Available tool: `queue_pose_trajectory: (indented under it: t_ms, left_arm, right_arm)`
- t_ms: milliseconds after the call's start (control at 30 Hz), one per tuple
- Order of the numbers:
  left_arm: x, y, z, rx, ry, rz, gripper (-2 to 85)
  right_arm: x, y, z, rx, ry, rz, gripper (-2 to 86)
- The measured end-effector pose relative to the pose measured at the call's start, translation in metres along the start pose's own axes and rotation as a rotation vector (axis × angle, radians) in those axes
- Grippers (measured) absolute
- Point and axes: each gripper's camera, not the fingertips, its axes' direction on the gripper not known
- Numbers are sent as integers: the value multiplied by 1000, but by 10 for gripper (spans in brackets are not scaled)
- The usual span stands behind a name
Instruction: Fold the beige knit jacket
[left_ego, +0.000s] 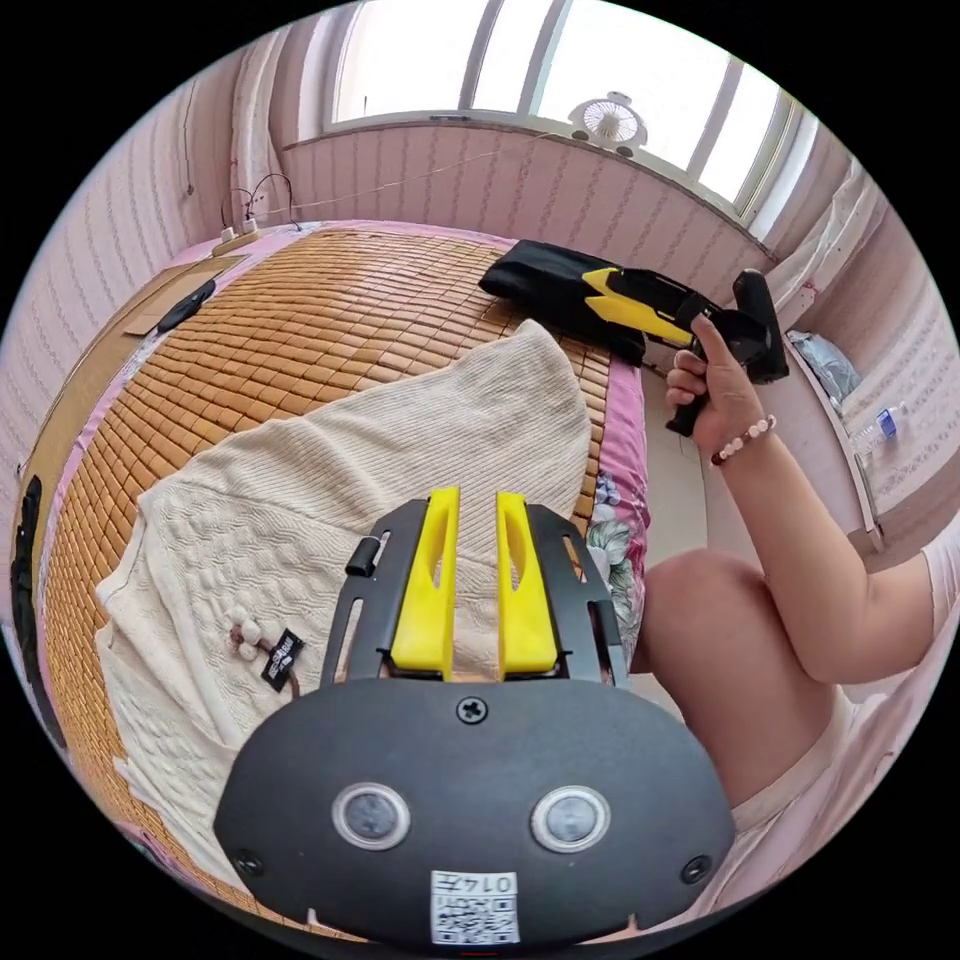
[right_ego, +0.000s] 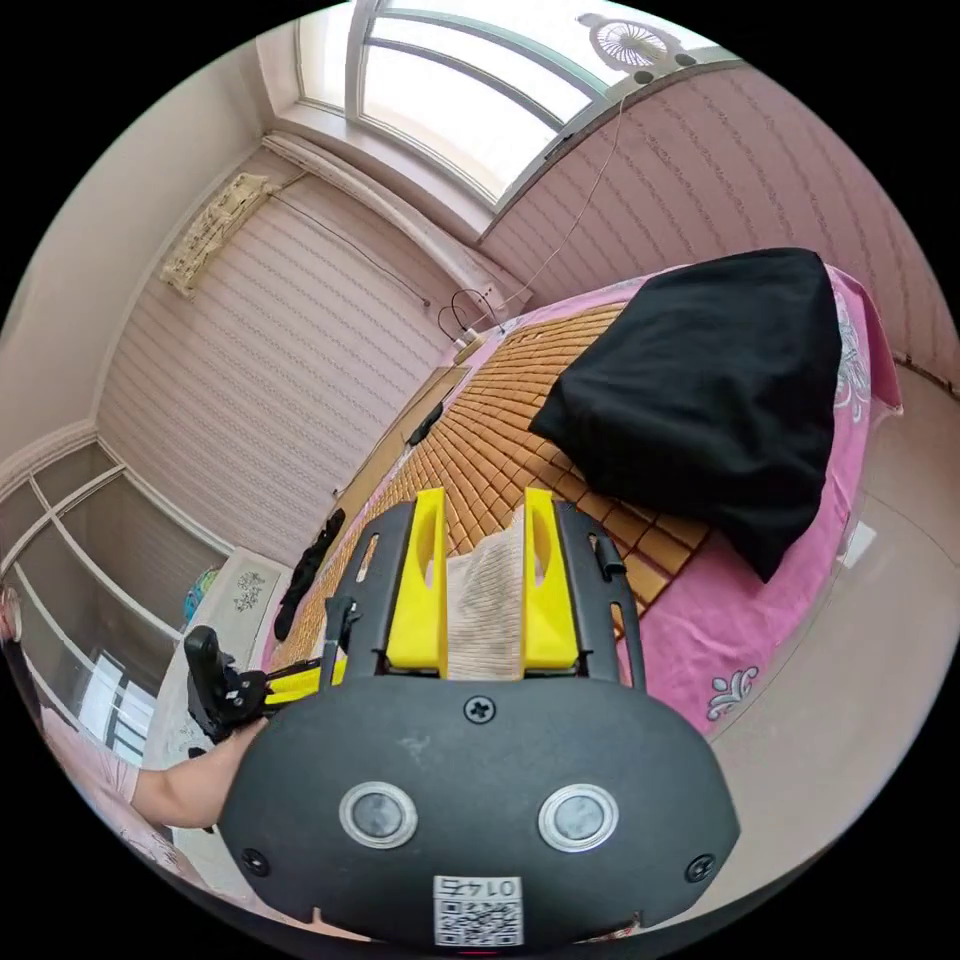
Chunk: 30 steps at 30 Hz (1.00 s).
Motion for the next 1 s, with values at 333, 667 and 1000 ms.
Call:
queue_pose_trajectory:
  t_ms: [333, 667, 1000]
  left_arm:
    - [0, 23, 81, -98, -14, -37, -1]
    - [-75, 164, 50, 67, -141, -498, -8]
    - [-75, 220, 103, 112, -168, -540, -6]
  right_arm:
    - [-24, 10, 31, -363, 86, -45, 43]
    - [-108, 36, -14, -324, 69, -281, 82]
    - [-152, 57, 10, -537, -18, -306, 108]
